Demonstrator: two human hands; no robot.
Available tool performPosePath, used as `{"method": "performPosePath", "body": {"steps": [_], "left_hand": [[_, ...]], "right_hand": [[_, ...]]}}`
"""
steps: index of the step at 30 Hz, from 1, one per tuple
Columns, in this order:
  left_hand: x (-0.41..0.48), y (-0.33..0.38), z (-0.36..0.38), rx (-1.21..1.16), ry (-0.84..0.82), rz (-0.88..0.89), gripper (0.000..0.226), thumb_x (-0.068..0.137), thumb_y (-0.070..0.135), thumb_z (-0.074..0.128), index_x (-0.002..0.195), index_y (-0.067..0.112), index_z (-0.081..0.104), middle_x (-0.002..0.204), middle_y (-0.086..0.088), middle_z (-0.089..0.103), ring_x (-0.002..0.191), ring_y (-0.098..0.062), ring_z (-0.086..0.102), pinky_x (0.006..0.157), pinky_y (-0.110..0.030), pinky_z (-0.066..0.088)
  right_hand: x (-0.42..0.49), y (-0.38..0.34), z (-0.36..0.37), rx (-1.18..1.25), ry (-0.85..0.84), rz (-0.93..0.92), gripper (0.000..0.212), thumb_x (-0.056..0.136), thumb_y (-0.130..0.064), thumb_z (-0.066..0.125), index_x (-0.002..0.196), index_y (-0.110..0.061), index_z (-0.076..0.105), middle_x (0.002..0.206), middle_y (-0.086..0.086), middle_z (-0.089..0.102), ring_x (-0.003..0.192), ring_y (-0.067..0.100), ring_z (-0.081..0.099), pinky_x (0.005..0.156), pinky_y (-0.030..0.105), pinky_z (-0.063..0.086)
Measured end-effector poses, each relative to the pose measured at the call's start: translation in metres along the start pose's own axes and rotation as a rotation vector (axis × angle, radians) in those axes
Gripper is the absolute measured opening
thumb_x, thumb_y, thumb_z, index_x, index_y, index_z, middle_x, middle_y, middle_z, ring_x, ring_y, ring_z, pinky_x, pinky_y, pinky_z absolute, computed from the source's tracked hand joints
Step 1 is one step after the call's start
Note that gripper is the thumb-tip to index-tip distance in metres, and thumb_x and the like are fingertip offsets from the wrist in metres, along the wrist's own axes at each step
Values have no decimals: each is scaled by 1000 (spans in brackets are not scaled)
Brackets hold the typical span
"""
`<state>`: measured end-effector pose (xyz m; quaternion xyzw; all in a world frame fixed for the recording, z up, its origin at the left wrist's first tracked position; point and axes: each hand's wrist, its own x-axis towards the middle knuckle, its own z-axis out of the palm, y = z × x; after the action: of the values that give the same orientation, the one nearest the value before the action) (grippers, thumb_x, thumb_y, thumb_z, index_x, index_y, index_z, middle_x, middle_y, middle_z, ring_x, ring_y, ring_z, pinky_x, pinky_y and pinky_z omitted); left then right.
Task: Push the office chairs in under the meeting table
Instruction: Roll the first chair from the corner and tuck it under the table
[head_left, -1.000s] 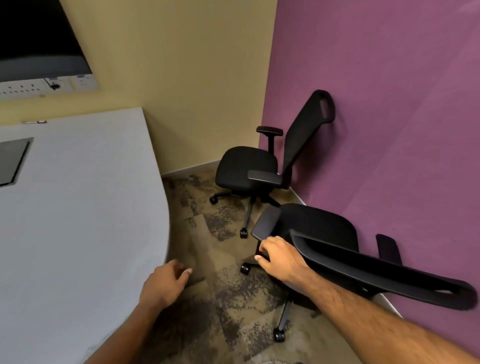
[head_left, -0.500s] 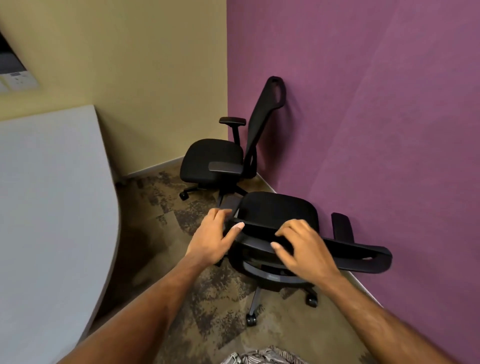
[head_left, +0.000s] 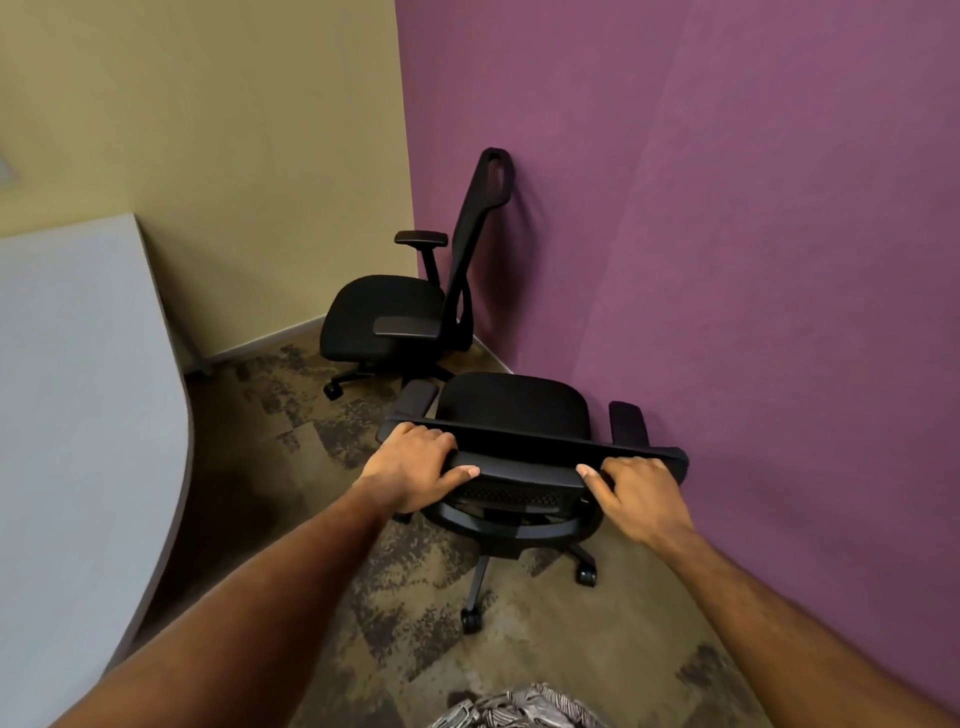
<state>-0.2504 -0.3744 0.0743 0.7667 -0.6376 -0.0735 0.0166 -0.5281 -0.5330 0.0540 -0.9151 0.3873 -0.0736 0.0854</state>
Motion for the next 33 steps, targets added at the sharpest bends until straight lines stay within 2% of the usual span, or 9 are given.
{"method": "performPosePath", "body": {"steps": [6, 10, 14, 17, 20, 24, 26, 29, 33], "left_hand": [[-20, 12, 7, -5, 11, -56, 66, 94, 73, 27, 112, 20, 62, 110, 0, 68, 107, -19, 59, 103, -37, 34], [-50, 26, 19, -9, 77, -84, 65, 95, 73, 24, 104, 21, 62, 100, 1, 68, 100, -21, 61, 100, -38, 36], [-82, 44, 30, -15, 157, -104, 55, 96, 70, 27, 88, 24, 55, 86, 2, 67, 90, -21, 63, 95, -38, 38], [-97, 56, 32, -1, 152, -143, 57, 97, 68, 30, 88, 22, 62, 80, 2, 69, 85, -20, 64, 91, -38, 39], [-105, 59, 27, 33, 137, -143, 61, 98, 67, 30, 82, 22, 68, 70, 1, 68, 76, -21, 65, 78, -35, 38], [-115, 61, 24, 1, 41, -124, 64, 100, 66, 25, 56, 24, 46, 54, 2, 52, 57, -19, 50, 65, -35, 36], [-121, 61, 25, -40, 24, -152, 67, 99, 67, 24, 54, 22, 43, 53, 3, 50, 55, -18, 51, 60, -35, 36], [-130, 64, 31, -52, 34, -196, 70, 99, 68, 22, 55, 18, 44, 53, 1, 51, 53, -18, 52, 58, -37, 44], [-140, 74, 39, -32, 90, -261, 69, 99, 67, 24, 54, 17, 42, 49, -2, 48, 50, -20, 50, 59, -39, 46]], "right_hand": [[-16, -5, 0, 14, 13, -3, 50, 102, -54, 41, 64, -23, 49, 63, -9, 50, 71, 22, 62, 78, 36, 38], [-39, -16, 5, 56, 145, 52, 46, 101, -38, 55, 59, -20, 48, 60, -6, 50, 68, 27, 60, 79, 41, 43], [-61, -19, 7, 103, 222, 137, 23, 95, -27, 63, 79, -12, 71, 80, 2, 67, 81, 26, 60, 84, 43, 40], [-76, -21, 9, 61, 192, 112, 19, 95, -26, 61, 89, -13, 73, 89, 3, 68, 88, 25, 59, 89, 45, 40], [-85, -23, 9, -16, 151, 72, 24, 97, -27, 56, 92, -13, 75, 90, 3, 68, 86, 25, 62, 89, 43, 42], [-92, -24, 7, -76, 133, 23, 40, 95, -30, 47, 67, -13, 71, 68, 2, 67, 64, 28, 63, 76, 39, 47], [-92, -26, 6, -80, 122, -12, 44, 91, -32, 45, 54, -14, 60, 55, 0, 61, 53, 28, 58, 66, 37, 46], [-84, -22, 4, -95, 95, -84, 46, 90, -34, 44, 47, -19, 47, 46, -3, 48, 45, 27, 53, 55, 32, 33], [-75, -16, 4, -82, 115, -201, 48, 90, -32, 46, 46, -17, 50, 47, 2, 56, 44, 28, 53, 55, 31, 31]]}}
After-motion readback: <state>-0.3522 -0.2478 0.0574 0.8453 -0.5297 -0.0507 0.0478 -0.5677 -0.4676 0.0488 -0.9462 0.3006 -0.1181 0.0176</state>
